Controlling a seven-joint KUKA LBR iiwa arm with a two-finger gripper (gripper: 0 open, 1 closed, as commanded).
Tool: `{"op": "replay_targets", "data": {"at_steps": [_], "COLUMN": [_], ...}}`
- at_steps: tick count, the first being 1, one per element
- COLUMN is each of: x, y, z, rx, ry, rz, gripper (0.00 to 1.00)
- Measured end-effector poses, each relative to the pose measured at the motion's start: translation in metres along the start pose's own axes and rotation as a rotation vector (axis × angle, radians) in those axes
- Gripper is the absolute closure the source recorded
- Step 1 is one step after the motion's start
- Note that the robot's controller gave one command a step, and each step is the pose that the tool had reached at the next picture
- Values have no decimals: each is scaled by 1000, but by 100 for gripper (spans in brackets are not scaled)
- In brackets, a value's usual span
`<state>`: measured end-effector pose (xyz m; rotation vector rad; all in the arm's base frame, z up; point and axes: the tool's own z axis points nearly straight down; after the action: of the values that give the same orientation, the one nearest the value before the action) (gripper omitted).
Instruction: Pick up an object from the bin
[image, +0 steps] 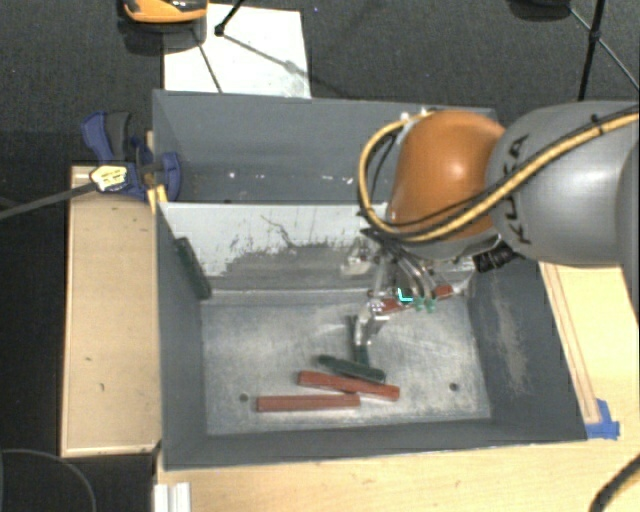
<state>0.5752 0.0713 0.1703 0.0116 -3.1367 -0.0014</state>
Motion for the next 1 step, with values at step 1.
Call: {"op": "replay_targets", "data": {"at_steps": [1], "x": [-2], "y": [0], "z": [-4], "rx": [0], "ry": [-8], "rz": [1], "gripper": [0]}}
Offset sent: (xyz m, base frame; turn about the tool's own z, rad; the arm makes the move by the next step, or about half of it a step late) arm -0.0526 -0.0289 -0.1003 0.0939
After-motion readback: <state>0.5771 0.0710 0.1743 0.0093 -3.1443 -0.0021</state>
